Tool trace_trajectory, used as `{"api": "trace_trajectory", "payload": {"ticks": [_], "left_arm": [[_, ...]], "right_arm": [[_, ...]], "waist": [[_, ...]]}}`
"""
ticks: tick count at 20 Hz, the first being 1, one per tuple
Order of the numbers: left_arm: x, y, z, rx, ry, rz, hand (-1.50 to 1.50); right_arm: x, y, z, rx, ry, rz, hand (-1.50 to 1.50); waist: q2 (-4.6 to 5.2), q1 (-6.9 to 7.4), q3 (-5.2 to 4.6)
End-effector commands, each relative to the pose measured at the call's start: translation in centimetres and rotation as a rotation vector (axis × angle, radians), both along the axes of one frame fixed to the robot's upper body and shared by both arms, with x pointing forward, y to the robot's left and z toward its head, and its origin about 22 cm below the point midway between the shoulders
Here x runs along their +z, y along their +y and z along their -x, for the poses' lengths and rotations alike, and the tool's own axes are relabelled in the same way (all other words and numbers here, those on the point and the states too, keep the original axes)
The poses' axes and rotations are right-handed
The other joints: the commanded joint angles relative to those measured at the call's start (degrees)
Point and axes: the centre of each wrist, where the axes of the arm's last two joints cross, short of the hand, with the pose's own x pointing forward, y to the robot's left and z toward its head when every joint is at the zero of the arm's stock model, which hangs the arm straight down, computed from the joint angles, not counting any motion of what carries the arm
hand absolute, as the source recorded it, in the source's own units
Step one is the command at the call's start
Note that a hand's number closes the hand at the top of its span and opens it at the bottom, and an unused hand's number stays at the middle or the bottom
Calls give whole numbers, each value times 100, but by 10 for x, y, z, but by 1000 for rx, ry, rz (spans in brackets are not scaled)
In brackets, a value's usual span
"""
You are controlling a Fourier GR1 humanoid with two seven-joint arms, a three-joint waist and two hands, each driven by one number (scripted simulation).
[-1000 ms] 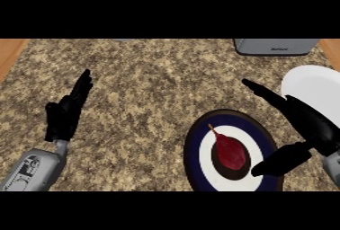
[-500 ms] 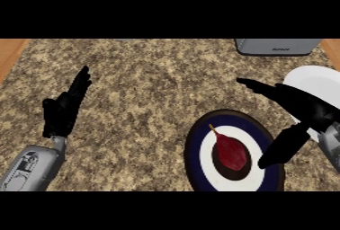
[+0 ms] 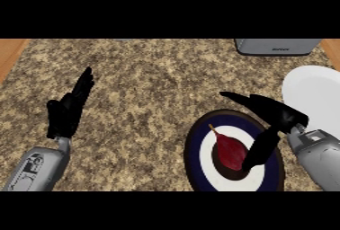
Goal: Pick the pear from the plate and place it in the plate
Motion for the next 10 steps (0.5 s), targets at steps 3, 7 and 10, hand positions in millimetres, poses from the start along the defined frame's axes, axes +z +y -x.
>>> {"api": "trace_trajectory", "payload": {"ticks": [3, 7, 10], "left_arm": [[19, 12, -5, -4, 9, -6, 0], [10, 3, 0, 3, -2, 6, 0], [6, -11, 16, 5, -13, -1, 0]], "right_arm": [[-28, 18, -10, 28, 46, 48, -150], [-52, 10, 7, 57, 65, 47, -150], [-66, 18, -7, 44, 92, 82, -150]], "waist": [[-1, 4, 1], [-5, -19, 1], [-5, 4, 1]]}}
